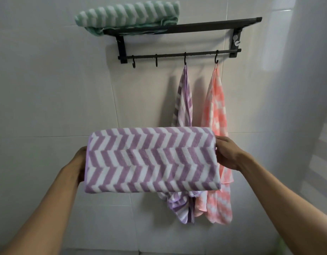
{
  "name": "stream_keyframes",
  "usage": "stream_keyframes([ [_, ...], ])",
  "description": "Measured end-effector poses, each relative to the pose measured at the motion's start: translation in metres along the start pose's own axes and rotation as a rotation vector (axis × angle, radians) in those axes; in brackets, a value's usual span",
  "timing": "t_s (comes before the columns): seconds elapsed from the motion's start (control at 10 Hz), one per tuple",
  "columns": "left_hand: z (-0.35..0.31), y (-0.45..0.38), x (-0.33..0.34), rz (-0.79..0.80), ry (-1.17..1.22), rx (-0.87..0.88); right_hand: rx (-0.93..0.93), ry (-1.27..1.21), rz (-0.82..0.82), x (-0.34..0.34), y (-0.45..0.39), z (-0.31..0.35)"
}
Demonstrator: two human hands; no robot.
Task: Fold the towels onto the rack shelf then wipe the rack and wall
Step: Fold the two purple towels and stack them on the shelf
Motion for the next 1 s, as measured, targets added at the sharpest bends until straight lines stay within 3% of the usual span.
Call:
stream_keyframes([
  [0.1, 0.012, 0.046, 0.021, 0.031, -0.063, -0.098, 0.234, -0.088, 0.048, 0.007, 0.011, -0.044],
  [0.3, 0.062, 0.051, 0.027, 0.098, -0.129, -0.202, 0.413, -0.357, 0.034, 0.014, 0.03, -0.106],
  [0.4, 0.072, 0.058, 0.037, 0.232, 0.125, -0.209, 0.478, -0.484, 0.089, 0.02, 0.038, -0.119],
  [0.5, 0.084, 0.064, 0.038, 0.395, 0.184, -0.216, 0.478, -0.364, 0.186, 0.029, 0.044, -0.119],
  [0.6, 0.097, 0.057, 0.034, 0.364, 0.023, -0.203, 0.508, -0.161, 0.176, 0.031, 0.039, -0.119],
  [0.7, 0.097, 0.041, 0.021, 0.173, -0.042, -0.136, 0.473, -0.029, 0.036, 0.025, 0.028, -0.115],
  [0.8, 0.085, 0.03, 0.017, 0.092, -0.092, -0.043, 0.379, 0.124, -0.053, 0.032, 0.022, -0.103],
  [1.0, 0.061, 0.022, 0.01, -0.064, -0.244, 0.157, 0.049, 0.144, -0.201, 0.081, 0.021, -0.088],
])
Point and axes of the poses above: each hand's wrist, its own y-axis away from the middle knuckle, its own x-axis out of the palm, z = x × y, the point moved 5 cm from there along -y, towards the middle knuckle, and after that the axes turned 10 degrees about -y, right-handed, at the moved point
